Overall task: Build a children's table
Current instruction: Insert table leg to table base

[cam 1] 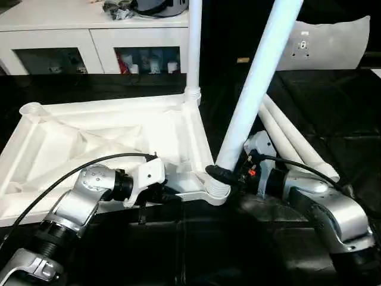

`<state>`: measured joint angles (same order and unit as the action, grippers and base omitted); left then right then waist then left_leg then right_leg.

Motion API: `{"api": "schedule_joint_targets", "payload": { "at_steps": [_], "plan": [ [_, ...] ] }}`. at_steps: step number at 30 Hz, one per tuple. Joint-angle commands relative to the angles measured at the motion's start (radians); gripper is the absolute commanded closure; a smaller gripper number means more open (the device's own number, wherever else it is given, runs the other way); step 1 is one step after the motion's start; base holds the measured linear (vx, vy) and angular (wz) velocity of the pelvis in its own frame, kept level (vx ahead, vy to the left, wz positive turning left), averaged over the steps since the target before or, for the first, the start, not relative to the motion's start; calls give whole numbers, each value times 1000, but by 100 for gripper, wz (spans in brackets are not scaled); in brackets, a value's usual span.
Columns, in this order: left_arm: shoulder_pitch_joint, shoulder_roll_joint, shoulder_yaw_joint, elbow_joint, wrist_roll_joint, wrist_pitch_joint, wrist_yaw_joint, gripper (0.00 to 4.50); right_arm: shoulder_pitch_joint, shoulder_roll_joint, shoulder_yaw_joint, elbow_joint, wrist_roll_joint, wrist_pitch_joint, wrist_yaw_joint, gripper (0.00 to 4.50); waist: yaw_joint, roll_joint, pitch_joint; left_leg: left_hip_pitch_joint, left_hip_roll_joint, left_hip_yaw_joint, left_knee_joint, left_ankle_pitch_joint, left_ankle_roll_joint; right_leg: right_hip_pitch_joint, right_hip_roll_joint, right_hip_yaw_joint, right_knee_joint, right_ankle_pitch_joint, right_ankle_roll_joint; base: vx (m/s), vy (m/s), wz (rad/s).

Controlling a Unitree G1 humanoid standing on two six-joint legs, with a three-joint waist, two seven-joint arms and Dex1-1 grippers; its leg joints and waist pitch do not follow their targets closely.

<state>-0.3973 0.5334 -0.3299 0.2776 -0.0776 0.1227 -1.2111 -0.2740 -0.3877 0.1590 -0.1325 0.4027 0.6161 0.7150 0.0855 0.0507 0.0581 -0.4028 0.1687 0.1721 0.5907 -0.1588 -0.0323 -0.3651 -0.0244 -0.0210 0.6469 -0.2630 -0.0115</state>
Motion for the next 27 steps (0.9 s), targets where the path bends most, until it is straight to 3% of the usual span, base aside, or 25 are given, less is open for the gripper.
{"api": "schedule_joint_targets", "payload": {
  "at_steps": [1,6,7,8,13,16,19,22,23,27],
  "plan": [
    [-16,14,14,-10,-24,-23,-42,450,18,4,-25,77,-7,16,-24,259,6,-6,-57,30,63,-28,-61,-166,16,25,-116,46,-86,-31,-195,0,0,0],
    [-17,11,23,-6,-28,-22,-37,450,74,27,-82,119,34,0,-23,259,8,-6,-59,29,64,-28,-60,-153,21,25,-116,46,-83,9,-201,0,0,0],
    [-17,11,23,-6,-28,-22,-37,450,75,27,-83,119,35,0,-23,259,9,-7,-60,28,63,-28,-60,-150,23,26,-116,46,-83,13,-201,0,0,0],
    [-18,11,24,-5,-29,-21,-37,450,92,23,-79,116,30,-12,-19,259,10,2,-58,28,64,-30,-61,-153,21,24,-116,45,-82,10,-199,0,0,0],
    [-19,15,26,-3,-30,-26,-36,450,154,-3,-39,55,-11,-80,-2,259,10,2,-53,32,66,-30,-66,-193,11,21,-114,47,-89,-25,-188,0,0,0],
    [-23,20,22,4,-20,-36,-40,450,162,-34,4,14,-53,-117,13,259,11,8,-45,33,67,-32,-70,-221,2,17,-116,48,-94,-75,-183,0,0,0],
    [-24,25,18,3,-18,-39,-46,450,161,-67,51,1,-95,-143,34,259,8,4,-43,35,67,-32,-72,-238,-2,18,-116,51,-95,-86,-181,0,0,0],
    [-30,32,12,3,-13,-43,-67,450,148,-89,99,9,-117,-159,74,259,4,1,-28,33,67,-32,-77,-254,2,12,-115,52,-99,-106,-179,0,0,0],
    [-36,35,10,7,-11,-46,-77,450,140,-97,120,16,-121,-160,97,259,5,2,-29,33,67,-33,-77,-257,2,13,-115,52,-98,-113,-178,0,0,0],
    [-66,46,2,14,-7,-54,-110,450,125,-131,188,33,-126,-158,180,260,1,0,-2,39,70,-36,-89,-324,-8,1,-116,58,-109,-204,-171,0,0,0]
  ]
}}
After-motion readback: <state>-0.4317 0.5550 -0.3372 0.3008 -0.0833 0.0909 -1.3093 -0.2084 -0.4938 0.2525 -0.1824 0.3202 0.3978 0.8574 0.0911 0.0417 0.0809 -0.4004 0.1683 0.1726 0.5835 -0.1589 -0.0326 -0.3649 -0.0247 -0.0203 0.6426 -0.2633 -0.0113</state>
